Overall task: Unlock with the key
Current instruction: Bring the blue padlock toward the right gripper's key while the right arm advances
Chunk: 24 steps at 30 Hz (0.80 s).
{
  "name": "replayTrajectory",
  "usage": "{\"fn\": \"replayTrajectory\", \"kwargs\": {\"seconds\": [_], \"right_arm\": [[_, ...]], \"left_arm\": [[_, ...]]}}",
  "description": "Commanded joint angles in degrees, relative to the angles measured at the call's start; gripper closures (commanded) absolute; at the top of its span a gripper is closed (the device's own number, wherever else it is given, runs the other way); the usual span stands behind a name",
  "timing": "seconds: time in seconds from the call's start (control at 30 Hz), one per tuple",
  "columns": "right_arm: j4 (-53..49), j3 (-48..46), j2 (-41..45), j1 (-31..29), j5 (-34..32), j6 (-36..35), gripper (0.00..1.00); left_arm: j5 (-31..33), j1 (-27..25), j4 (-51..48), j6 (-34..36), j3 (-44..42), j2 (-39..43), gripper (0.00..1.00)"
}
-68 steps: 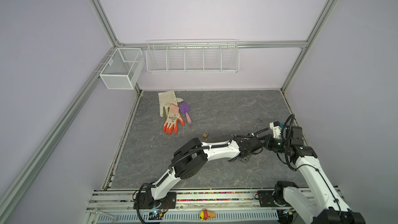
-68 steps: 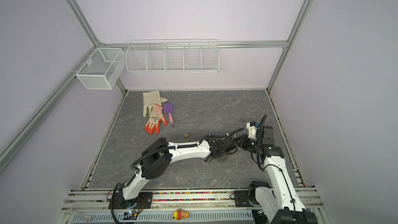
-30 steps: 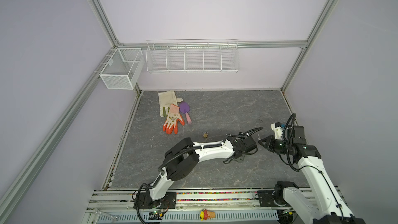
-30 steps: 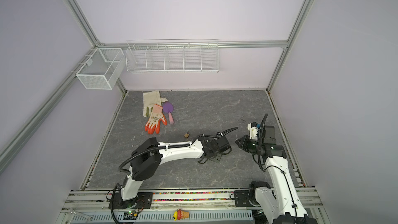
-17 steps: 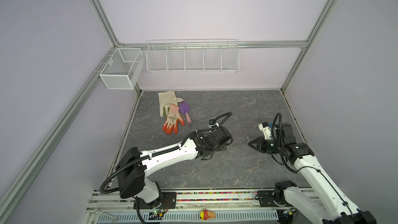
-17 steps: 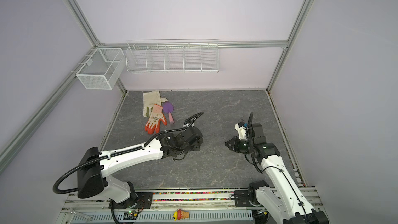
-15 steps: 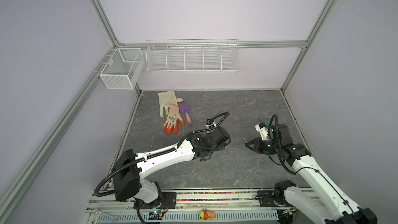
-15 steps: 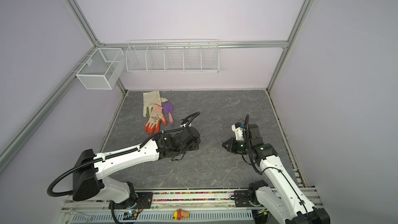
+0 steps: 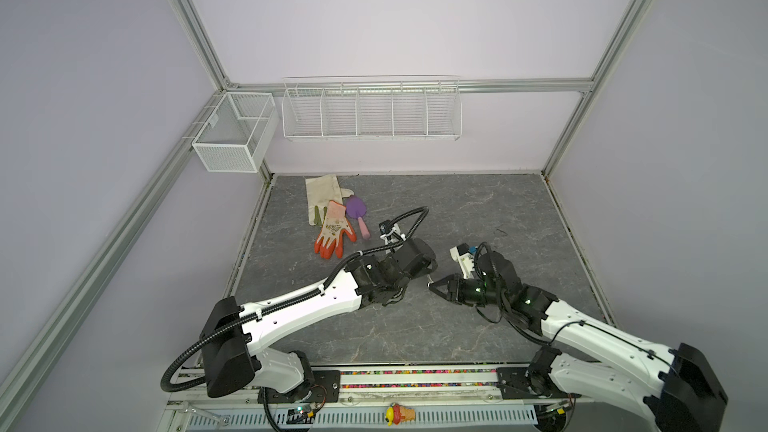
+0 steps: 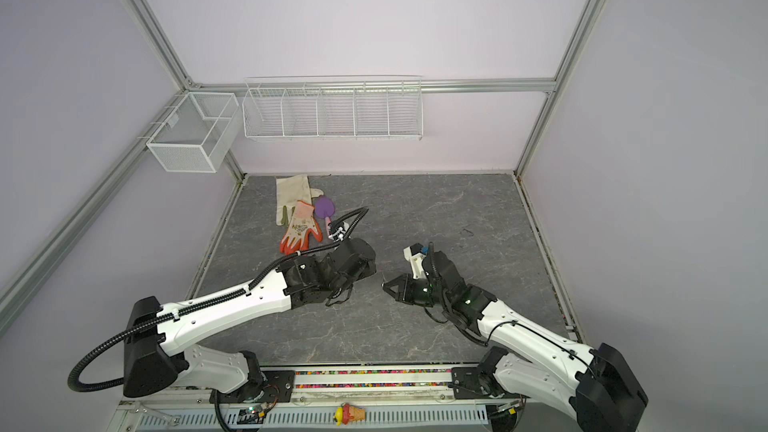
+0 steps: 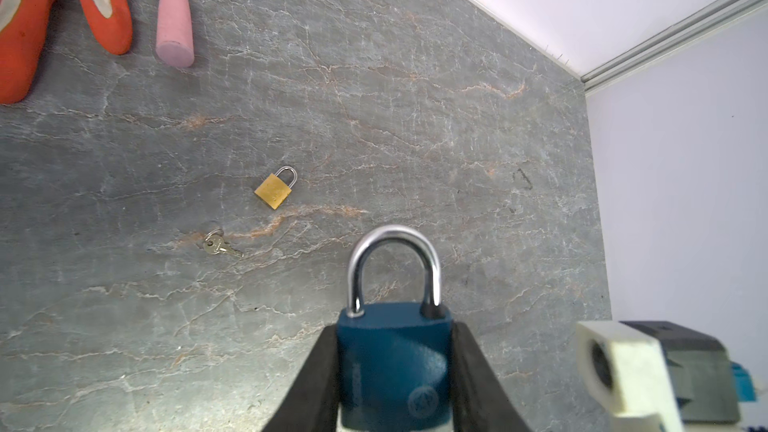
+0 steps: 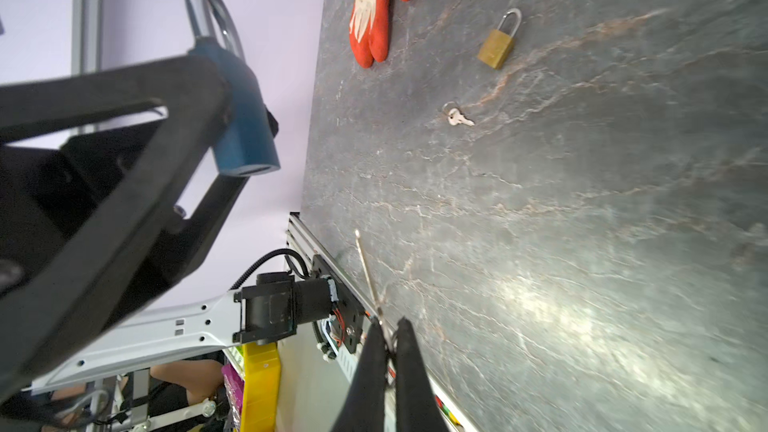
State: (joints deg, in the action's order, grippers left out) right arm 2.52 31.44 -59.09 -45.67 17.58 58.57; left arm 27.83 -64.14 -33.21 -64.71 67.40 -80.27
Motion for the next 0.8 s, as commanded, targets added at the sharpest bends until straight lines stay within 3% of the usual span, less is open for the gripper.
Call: {"fn": "replayTrajectory", "kwargs": {"seconds": [0.0, 0.17, 0.77], "right_arm": [[8.66, -0.48, -1.36, -3.04, -6.61, 7.16, 0.94], [11.95, 0.63, -2.84, -4.94, -9.25, 9.24, 0.94], [9.59, 3.84, -5.8, -6.62, -13.61, 5.04, 0.94]], "left_arm": [[3.62, 0.18, 1.9, -0.8, 1.6, 0.13, 1.0], [4.85, 0.16, 2.98, 0.22, 0.9, -0.18, 1.0], [5.78, 0.15, -0.04, 0.99, 2.76, -2.26, 1.0]]}}
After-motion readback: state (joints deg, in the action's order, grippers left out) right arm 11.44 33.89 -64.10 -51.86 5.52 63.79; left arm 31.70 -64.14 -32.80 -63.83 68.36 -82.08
